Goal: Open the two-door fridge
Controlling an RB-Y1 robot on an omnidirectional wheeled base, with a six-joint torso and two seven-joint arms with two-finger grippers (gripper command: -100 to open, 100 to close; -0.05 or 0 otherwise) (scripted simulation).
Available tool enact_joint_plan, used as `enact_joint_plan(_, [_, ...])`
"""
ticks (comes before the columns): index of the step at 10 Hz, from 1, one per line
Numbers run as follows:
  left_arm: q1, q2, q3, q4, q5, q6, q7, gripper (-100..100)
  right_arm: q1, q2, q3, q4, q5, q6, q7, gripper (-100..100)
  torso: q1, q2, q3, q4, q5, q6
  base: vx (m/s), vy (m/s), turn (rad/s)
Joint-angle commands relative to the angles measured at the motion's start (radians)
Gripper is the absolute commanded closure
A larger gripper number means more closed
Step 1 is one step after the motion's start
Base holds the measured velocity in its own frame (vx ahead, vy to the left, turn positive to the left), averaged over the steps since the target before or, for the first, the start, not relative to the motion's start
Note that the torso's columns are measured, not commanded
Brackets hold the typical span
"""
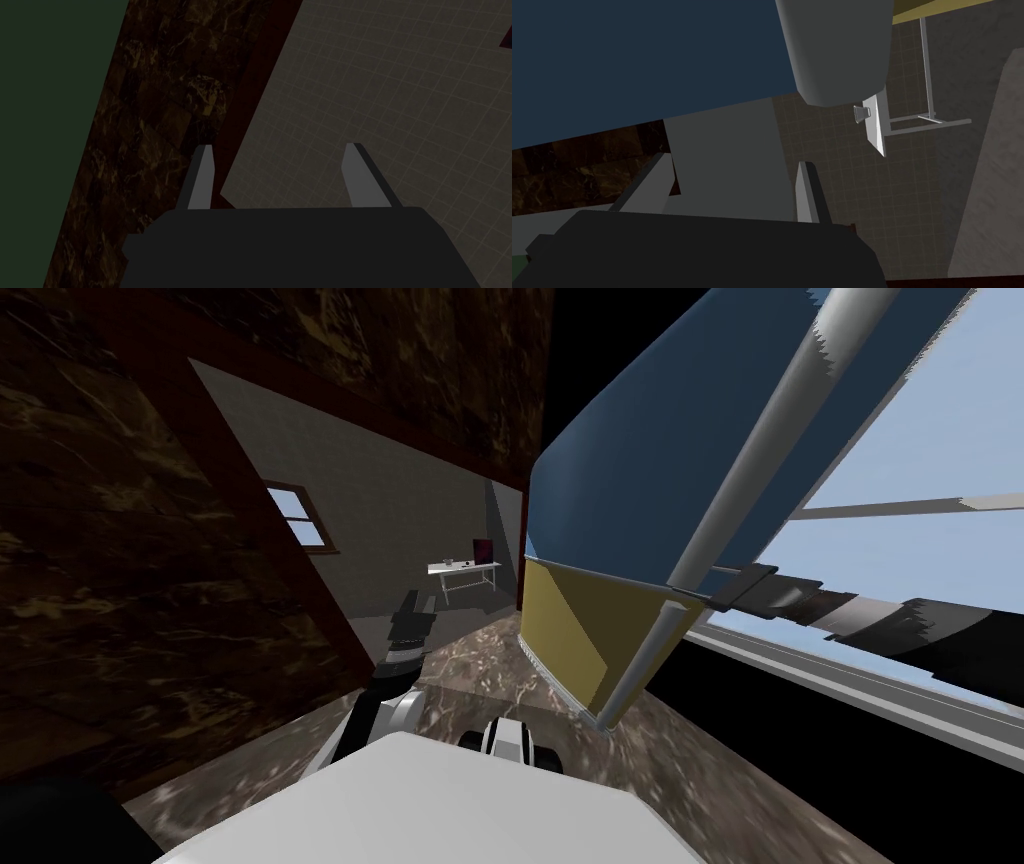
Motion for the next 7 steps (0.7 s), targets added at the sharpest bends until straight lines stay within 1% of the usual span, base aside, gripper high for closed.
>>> enact_joint_plan(1, [0.0, 0.0, 0.0, 0.0, 0.0, 0.0, 0.0, 0, -0.003, -0.012, 0.003, 0.023, 0.009, 0.026, -0.006, 100, -0.002, 0.001, 0.0, 0.0, 0.001, -0.003, -0.111, 0.281, -0.053])
enact_joint_plan(2, [0.0, 0.0, 0.0, 0.0, 0.0, 0.0, 0.0, 0, 0.0, -0.018, 0.002, 0.035, 0.016, 0.043, -0.009, 100, 0.0, 0.003, 0.001, 0.0, 0.0, -0.002, -0.034, 0.364, -0.09])
enact_joint_plan(3, [0.0, 0.0, 0.0, 0.0, 0.0, 0.0, 0.0, 0, 0.0, -0.018, 0.002, 0.035, 0.016, 0.043, -0.009, 100, 0.003, 0.0, 0.0, 0.0, 0.001, -0.001, -0.074, 0.327, -0.077])
enact_joint_plan(4, [0.0, 0.0, 0.0, 0.0, 0.0, 0.0, 0.0, 0, 0.002, -0.023, 0.001, 0.047, 0.024, 0.06, -0.013, 100, 0.001, 0.002, 0.0, 0.0, 0.001, -0.003, -0.098, 0.273, -0.066])
enact_joint_plan(5, [0.0, 0.0, 0.0, 0.0, 0.0, 0.0, 0.0, 0, 0.002, -0.023, 0.001, 0.047, 0.024, 0.06, -0.013, 100, -0.003, 0.003, 0.001, 0.001, 0.0, -0.001, -0.078, 0.232, -0.029])
enact_joint_plan(7, [0.0, 0.0, 0.0, 0.0, 0.0, 0.0, 0.0, 0, 0.008, -0.033, -0.001, 0.072, 0.038, 0.093, -0.02, 100, -0.001, 0.006, 0.004, 0.002, 0.0, 0.001, -0.067, 0.301, -0.078])
